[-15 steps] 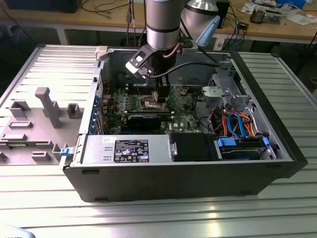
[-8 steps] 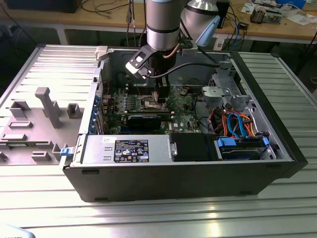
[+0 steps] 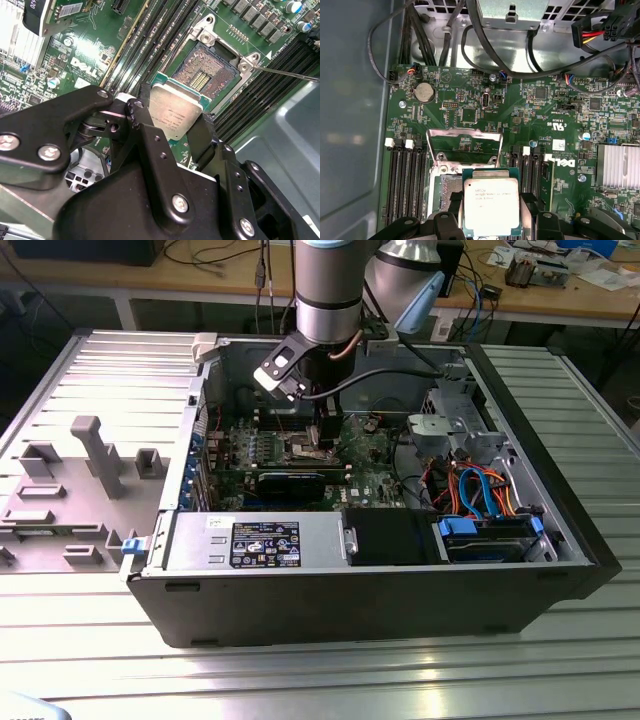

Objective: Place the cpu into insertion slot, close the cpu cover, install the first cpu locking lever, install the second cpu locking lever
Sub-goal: 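Place the cpu into insertion slot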

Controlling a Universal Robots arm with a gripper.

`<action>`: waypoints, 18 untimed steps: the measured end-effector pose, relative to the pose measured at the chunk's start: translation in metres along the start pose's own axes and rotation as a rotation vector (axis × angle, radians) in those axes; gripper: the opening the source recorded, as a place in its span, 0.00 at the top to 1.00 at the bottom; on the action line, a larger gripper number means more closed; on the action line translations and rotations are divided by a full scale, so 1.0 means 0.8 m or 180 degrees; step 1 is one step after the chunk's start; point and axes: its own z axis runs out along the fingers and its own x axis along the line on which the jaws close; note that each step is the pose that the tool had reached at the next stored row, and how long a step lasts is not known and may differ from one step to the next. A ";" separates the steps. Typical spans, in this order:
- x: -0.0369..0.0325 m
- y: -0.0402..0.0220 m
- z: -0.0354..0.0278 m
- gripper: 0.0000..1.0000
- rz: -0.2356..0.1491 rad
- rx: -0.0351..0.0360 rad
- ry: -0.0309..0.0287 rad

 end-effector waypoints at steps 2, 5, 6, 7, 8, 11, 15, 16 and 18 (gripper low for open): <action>0.0000 0.0000 0.0004 0.46 0.0000 0.0000 0.0000; 0.0000 -0.0001 0.0010 0.46 0.0000 0.0000 0.0000; 0.0000 -0.0001 0.0012 0.46 0.0000 0.0000 0.0000; 0.0000 -0.0001 0.0014 0.46 0.0000 0.0000 0.0000; 0.0000 -0.0001 0.0016 0.46 0.0000 0.0000 0.0000; 0.0000 -0.0001 0.0023 0.46 0.0000 0.0000 0.0000; 0.0000 -0.0002 0.0040 0.46 0.0000 0.0000 0.0000; 0.0000 -0.0002 0.0043 0.46 0.0000 0.0000 0.0000; -0.0001 -0.0002 0.0048 0.46 0.0000 0.0000 0.0000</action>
